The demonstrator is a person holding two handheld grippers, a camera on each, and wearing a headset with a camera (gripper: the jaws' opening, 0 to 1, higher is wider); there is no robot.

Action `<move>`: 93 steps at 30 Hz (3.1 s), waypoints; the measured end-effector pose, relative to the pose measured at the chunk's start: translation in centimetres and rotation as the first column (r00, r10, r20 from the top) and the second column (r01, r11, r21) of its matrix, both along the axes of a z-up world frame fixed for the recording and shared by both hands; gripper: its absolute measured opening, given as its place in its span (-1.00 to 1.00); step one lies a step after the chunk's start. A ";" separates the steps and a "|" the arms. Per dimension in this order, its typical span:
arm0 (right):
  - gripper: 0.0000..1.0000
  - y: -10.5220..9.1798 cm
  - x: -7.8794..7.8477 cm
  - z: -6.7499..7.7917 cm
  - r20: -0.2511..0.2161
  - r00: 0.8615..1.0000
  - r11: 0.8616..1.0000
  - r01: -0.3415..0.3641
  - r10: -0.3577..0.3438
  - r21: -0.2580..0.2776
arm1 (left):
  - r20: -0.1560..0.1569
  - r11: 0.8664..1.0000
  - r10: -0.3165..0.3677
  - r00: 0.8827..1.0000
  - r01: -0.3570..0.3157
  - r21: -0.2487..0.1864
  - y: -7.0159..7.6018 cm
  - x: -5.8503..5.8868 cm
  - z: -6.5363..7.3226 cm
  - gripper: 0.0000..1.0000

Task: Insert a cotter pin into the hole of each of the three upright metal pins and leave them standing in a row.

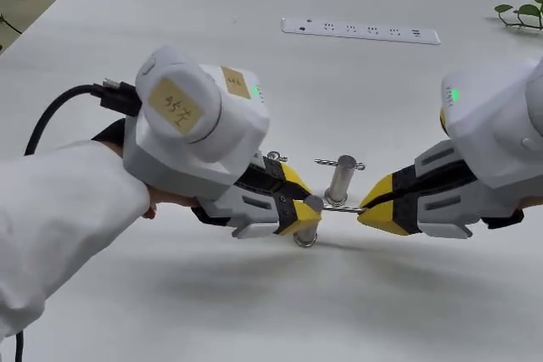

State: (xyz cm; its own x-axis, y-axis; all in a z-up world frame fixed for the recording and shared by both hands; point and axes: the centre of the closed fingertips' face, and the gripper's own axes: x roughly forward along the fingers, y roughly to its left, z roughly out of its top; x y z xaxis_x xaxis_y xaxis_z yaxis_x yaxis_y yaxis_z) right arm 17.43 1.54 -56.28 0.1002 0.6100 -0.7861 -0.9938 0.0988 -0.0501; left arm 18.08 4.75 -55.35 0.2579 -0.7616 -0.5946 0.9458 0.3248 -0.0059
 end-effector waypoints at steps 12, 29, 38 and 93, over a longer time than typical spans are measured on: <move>-1.00 1.3 -0.4 0.3 0.002 0.999 0.999 -0.046 0.046 -0.020 | -0.001 1.000 0.002 1.000 -0.002 0.014 0.1 -0.1 -0.3 -0.80; -1.00 2.8 -0.5 -0.1 0.004 0.996 0.996 -0.094 0.094 0.013 | 0.013 1.000 -0.004 1.000 0.003 0.024 0.2 -0.1 -0.3 -0.80; -0.79 1.8 -0.1 0.4 0.006 0.999 0.998 -0.054 0.054 0.038 | 0.012 1.000 -0.004 1.000 0.004 0.025 0.1 -0.2 -0.3 -0.80; -0.64 4.5 -0.5 -0.5 -0.076 0.997 0.992 0.038 -0.029 0.121 | -0.177 0.961 0.134 0.975 -0.172 -0.219 2.5 -3.6 -0.2 0.74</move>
